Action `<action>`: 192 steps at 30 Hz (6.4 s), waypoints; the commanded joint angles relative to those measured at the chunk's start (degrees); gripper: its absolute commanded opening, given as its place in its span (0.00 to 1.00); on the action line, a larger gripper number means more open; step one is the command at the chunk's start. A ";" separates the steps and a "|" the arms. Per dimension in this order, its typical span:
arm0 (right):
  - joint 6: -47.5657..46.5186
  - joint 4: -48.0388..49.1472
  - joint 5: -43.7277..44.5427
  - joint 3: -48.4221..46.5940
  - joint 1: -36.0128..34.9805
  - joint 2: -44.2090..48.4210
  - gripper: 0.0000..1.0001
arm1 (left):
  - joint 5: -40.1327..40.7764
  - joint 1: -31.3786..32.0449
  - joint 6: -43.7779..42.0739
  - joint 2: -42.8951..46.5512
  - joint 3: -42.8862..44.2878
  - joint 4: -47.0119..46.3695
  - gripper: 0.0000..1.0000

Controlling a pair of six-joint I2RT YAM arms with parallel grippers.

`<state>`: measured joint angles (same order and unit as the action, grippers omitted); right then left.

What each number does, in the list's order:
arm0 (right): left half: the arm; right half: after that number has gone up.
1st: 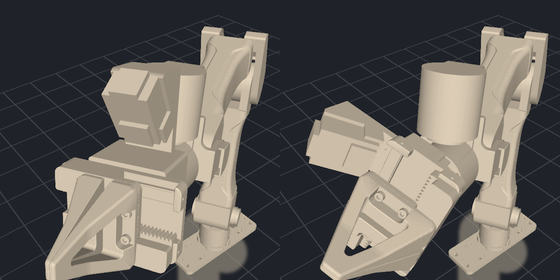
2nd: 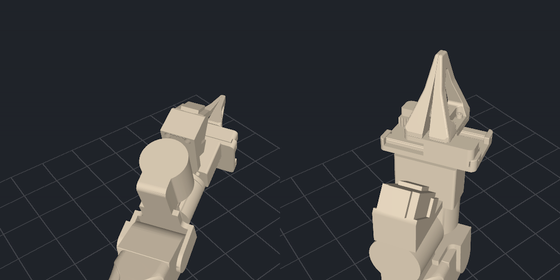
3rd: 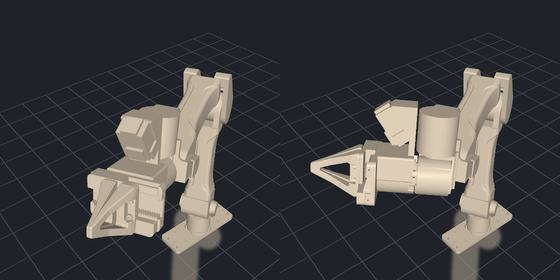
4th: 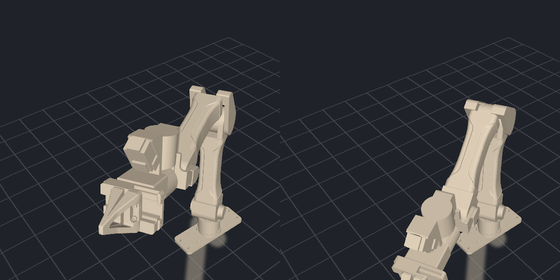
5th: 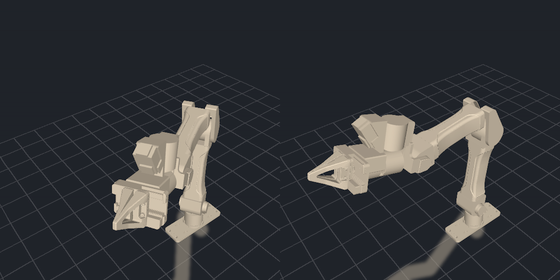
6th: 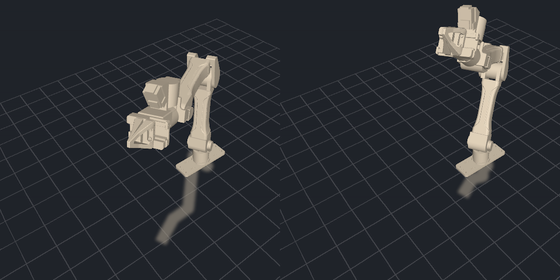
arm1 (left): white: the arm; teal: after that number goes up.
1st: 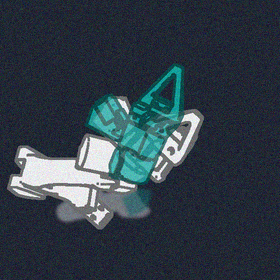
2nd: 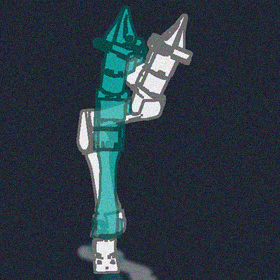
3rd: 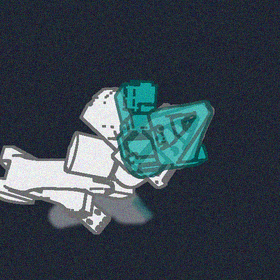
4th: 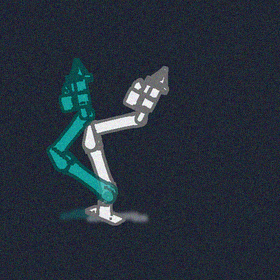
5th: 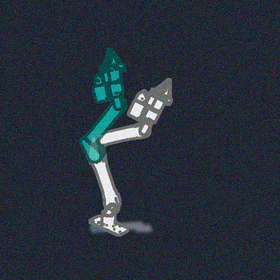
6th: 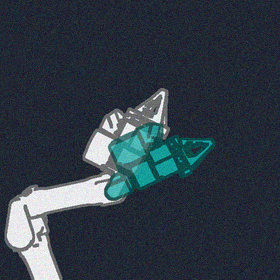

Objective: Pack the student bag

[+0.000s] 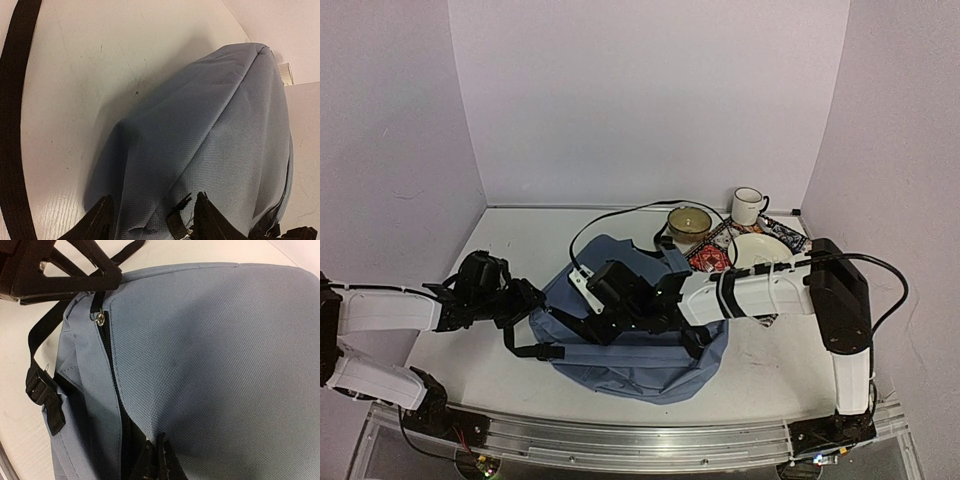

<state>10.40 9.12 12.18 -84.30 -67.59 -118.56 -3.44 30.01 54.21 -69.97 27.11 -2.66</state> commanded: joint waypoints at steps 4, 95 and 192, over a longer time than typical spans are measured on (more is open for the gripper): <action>1.20 -2.13 -0.28 0.86 -0.37 2.80 0.04 | -1.46 -0.48 -5.55 -2.03 4.96 -2.93 0.47; 13.87 3.37 -11.10 5.03 8.29 6.65 0.48 | 7.33 26.31 -2.74 -1.00 8.47 -4.70 0.31; 17.49 -26.18 2.23 6.35 -3.96 10.27 0.00 | 7.00 14.11 -1.50 3.23 3.13 8.11 0.00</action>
<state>26.51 -12.45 14.00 -79.31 -71.42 -110.81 -1.38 44.99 53.77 -68.64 27.37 5.05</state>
